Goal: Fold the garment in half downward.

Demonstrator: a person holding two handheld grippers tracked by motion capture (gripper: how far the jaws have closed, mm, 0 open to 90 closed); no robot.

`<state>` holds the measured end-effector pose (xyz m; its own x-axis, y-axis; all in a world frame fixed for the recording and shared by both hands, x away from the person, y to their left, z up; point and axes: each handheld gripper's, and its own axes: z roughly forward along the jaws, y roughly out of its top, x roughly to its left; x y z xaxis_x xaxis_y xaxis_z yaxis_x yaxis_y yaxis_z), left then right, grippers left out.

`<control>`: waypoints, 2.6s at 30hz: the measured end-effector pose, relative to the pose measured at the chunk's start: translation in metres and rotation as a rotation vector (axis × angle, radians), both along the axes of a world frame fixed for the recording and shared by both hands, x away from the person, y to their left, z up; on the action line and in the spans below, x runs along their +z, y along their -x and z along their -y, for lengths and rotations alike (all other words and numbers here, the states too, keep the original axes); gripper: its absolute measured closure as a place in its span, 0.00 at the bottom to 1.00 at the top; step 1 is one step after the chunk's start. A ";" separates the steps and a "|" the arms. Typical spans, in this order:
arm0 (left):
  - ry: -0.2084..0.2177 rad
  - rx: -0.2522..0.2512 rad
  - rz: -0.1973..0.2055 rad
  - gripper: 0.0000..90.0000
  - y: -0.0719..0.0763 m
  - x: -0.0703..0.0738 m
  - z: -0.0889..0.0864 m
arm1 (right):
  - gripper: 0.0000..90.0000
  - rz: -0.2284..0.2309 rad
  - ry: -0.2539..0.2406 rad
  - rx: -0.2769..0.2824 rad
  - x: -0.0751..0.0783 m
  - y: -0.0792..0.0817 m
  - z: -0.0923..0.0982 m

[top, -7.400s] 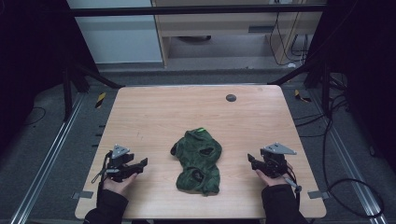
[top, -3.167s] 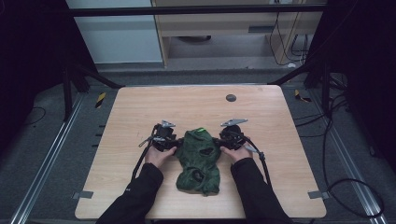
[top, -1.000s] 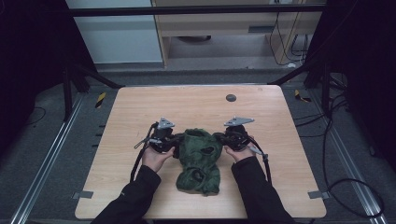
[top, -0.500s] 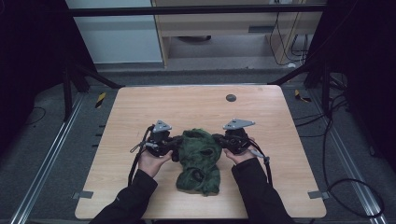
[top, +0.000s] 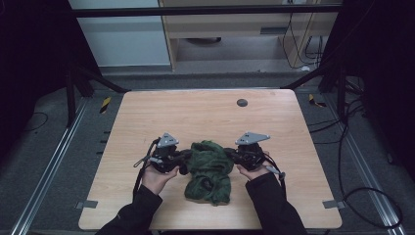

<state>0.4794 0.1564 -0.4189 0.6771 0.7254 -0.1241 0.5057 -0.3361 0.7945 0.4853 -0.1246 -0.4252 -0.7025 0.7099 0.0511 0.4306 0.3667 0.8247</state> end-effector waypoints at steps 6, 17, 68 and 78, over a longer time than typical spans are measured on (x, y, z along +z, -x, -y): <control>0.000 -0.008 -0.010 0.95 0.009 -0.004 -0.002 | 0.99 -0.001 -0.003 0.010 -0.002 0.008 0.002; -0.006 -0.015 -0.035 0.95 0.020 -0.009 -0.010 | 0.98 -0.012 -0.017 0.039 -0.005 0.024 0.001; -0.077 -0.090 -0.150 0.95 0.057 -0.044 -0.004 | 0.97 -0.153 0.007 0.113 -0.044 0.063 0.002; -0.078 -0.072 -0.128 0.91 0.058 -0.042 -0.005 | 0.94 -0.157 0.000 0.110 -0.044 0.064 0.002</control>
